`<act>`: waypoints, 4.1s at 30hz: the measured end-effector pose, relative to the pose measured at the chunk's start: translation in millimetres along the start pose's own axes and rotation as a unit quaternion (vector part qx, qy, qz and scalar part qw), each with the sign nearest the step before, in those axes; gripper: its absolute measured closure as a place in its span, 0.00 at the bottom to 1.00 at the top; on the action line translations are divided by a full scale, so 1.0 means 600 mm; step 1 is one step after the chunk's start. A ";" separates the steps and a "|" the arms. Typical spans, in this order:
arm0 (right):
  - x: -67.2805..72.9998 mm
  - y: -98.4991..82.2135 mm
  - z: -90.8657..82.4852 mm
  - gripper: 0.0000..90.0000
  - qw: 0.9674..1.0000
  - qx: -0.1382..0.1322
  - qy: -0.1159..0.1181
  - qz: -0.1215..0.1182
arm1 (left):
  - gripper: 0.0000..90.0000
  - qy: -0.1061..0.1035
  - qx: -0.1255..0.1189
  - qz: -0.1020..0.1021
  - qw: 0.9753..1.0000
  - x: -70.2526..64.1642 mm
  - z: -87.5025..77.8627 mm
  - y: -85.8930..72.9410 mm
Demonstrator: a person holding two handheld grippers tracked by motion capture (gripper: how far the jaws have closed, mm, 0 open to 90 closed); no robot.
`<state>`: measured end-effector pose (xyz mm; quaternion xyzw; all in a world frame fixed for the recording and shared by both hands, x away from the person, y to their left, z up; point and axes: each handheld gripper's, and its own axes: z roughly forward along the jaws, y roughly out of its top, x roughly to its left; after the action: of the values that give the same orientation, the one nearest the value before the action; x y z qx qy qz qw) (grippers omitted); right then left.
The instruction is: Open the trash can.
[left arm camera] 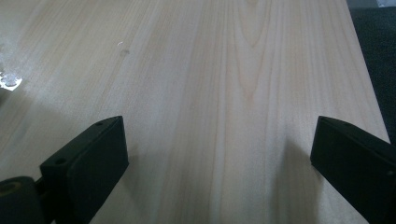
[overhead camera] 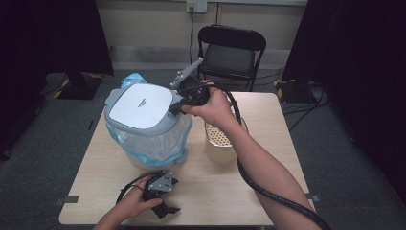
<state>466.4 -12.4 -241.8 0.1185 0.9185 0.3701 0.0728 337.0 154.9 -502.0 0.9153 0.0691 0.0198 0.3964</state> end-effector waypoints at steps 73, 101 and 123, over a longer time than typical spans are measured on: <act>0.003 -0.240 -0.078 0.16 0.993 -0.044 -0.050 0.096 | 0.03 0.004 -0.001 0.003 1.000 0.000 0.000 0.000; 0.010 -0.349 -0.122 0.16 0.988 -0.048 -0.072 0.129 | 0.03 0.001 0.001 0.002 1.000 -0.001 0.000 0.000; 0.029 -0.448 -0.136 0.16 0.982 -0.045 -0.091 0.156 | 0.02 -0.005 0.003 0.003 1.000 -0.002 0.000 -0.001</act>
<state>387.5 -249.2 -371.7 0.2904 0.8606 0.4055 0.1027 336.0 155.5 -502.5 0.9169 0.0643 0.0158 0.3936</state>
